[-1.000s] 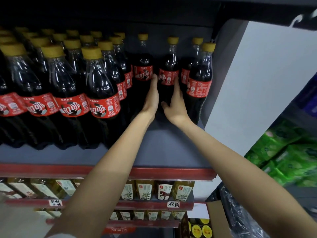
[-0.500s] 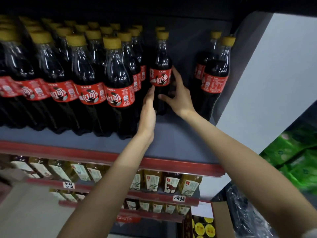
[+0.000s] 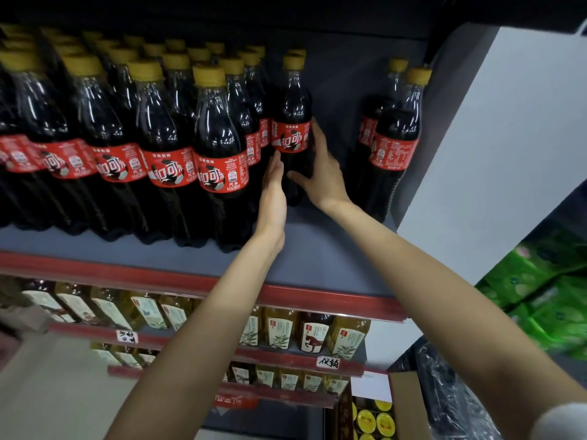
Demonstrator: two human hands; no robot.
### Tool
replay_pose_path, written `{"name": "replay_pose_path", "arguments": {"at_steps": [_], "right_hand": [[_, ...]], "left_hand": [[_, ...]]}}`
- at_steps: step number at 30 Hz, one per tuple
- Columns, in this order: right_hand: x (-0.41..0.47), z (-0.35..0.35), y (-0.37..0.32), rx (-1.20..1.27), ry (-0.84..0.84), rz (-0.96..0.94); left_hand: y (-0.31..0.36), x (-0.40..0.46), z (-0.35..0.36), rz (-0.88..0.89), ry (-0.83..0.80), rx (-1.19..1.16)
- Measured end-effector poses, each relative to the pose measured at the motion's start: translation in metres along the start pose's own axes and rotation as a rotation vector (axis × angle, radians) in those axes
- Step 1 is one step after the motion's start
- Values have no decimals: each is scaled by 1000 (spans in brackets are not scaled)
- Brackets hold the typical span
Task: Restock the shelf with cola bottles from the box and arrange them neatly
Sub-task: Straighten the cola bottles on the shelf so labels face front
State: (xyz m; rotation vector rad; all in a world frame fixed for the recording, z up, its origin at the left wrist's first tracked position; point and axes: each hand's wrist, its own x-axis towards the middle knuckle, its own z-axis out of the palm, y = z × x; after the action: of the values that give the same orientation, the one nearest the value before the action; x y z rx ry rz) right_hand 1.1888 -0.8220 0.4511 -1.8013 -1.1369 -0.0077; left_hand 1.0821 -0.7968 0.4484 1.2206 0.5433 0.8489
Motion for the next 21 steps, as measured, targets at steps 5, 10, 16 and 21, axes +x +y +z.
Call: {"name": "replay_pose_path", "arguments": {"at_steps": [5,10,16,21], "right_hand": [[-31,-27,-17,105,72,-12],[-81,-71,-16,74,495,-125],[-73,-83,22,7,402,72],[-63,-83,25,18,280,89]], "left_hand": [[7,-15,5,95,-15,78],[6,-17,30,214,-180,185],[12,3,77,-117,-400,209],[4,-2,72,-5,-378,226]]}}
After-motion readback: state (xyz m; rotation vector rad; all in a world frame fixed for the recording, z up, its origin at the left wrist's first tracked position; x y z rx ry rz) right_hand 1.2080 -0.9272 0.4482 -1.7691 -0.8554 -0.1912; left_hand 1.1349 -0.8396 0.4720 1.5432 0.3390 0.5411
